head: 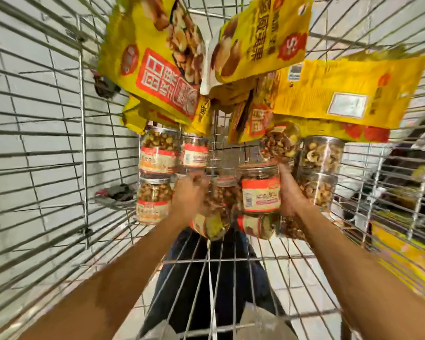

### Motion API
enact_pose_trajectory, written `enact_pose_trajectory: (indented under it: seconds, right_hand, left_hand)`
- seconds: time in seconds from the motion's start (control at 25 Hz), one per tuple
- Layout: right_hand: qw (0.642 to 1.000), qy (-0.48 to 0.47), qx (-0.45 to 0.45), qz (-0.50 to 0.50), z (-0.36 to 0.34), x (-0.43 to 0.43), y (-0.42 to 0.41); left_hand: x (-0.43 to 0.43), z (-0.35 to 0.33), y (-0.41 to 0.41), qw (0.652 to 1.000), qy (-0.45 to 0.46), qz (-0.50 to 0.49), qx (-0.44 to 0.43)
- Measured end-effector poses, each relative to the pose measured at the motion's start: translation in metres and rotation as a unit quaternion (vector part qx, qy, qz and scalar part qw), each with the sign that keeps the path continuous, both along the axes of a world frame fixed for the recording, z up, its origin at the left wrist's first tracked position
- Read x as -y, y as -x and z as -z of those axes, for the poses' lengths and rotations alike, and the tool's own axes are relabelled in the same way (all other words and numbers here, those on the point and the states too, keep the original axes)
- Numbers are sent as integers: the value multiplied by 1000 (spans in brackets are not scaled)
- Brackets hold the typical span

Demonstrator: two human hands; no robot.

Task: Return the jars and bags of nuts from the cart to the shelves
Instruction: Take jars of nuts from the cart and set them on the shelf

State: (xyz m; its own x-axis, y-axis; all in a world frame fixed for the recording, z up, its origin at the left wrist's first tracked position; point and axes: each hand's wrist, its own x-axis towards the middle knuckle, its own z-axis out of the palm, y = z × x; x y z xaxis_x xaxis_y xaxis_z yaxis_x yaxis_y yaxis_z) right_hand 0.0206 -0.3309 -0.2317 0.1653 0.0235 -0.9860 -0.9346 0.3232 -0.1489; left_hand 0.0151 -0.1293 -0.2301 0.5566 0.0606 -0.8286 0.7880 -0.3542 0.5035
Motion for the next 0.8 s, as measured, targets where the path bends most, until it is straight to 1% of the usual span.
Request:
enact_pose_trajectory:
  seconds: [0.04, 0.08, 0.16, 0.28, 0.4, 0.44, 0.52, 0.56, 0.6, 0.68, 0.8]
  right_hand:
    - [1000, 11, 3, 4, 4, -2, 2]
    - [1000, 13, 5, 19, 8, -5, 3]
    - [998, 10, 11, 60, 14, -10, 2]
    - [996, -20, 7, 89, 29, -5, 1]
    - [994, -54, 11, 95, 43, 4, -1]
    - [993, -55, 12, 100, 45, 5, -1]
    - [993, -41, 13, 113, 44, 6, 2]
    - [992, -43, 15, 117, 40, 6, 2]
    - [991, -48, 19, 124, 33, 6, 1]
    - [992, -57, 34, 108, 10, 7, -4]
    - [994, -52, 83, 55, -46, 2, -25]
  left_hand:
    - [-6, 16, -4, 995, -94, 17, -1]
    - [-12, 32, -9, 990, -138, 25, 1]
    - [-17, 63, -19, 989, -141, 33, 10]
    - [-9, 100, -30, 993, -106, 46, -6]
    - [2, 129, -41, 993, -86, 82, -23]
    - [6, 135, -45, 994, -78, 68, -24]
    - [15, 142, -53, 999, -35, -10, -8]
    - [18, 140, -55, 999, -18, -40, -1]
    - [19, 135, -56, 999, -3, -49, -6]
    - [11, 112, -53, 999, 33, -12, -28]
    - [-7, 39, -50, 991, 112, 42, -60]
